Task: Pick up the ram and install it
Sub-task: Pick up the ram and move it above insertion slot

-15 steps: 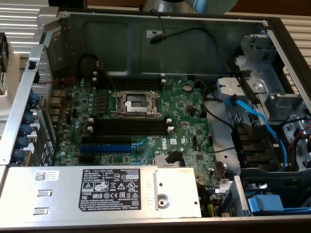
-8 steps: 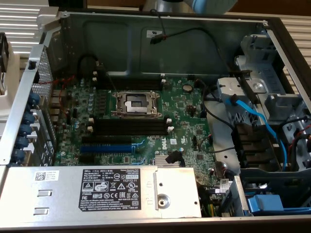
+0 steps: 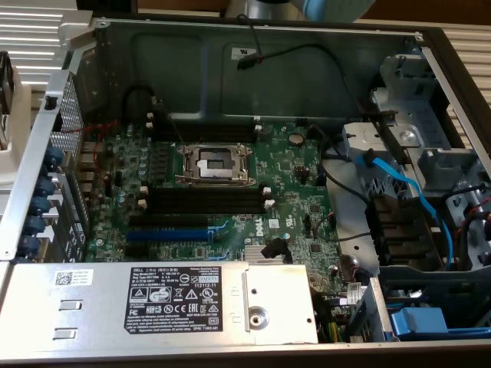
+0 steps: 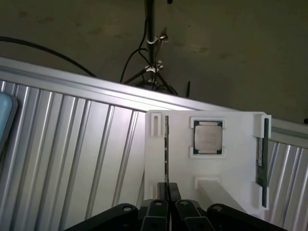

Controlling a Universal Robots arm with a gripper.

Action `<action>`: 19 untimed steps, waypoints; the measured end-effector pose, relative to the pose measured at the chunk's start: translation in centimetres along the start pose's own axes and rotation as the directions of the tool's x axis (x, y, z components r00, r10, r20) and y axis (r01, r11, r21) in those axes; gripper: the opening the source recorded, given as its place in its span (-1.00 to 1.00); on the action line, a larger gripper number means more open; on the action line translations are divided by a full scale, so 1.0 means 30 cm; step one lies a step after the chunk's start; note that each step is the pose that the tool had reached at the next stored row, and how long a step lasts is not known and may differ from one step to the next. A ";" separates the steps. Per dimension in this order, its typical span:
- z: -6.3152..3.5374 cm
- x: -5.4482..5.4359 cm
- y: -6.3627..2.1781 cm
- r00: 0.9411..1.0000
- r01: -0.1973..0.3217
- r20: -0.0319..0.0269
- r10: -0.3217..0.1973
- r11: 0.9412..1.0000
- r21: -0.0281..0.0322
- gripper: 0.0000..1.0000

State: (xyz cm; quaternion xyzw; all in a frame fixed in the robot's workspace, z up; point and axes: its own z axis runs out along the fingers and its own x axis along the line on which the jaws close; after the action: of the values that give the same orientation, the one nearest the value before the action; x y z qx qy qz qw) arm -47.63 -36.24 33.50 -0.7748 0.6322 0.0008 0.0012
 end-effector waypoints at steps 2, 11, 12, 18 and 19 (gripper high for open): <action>-0.030 0.001 0.000 1.000 0.000 0.000 0.000 1.000 0.000 -0.76; -0.123 0.043 -0.020 1.000 0.000 0.002 0.000 1.000 -0.010 -0.76; -0.123 0.043 -0.020 1.000 0.000 0.002 0.000 1.000 -0.010 -0.76; -0.126 0.044 -0.021 1.000 0.000 0.001 0.000 1.000 -0.009 -0.76; -0.131 0.045 -0.026 1.000 0.000 0.001 0.000 1.000 -0.008 -0.76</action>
State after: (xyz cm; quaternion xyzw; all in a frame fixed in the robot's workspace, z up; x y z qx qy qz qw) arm -46.59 -37.42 37.43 -0.7749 0.6321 0.0038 -0.0016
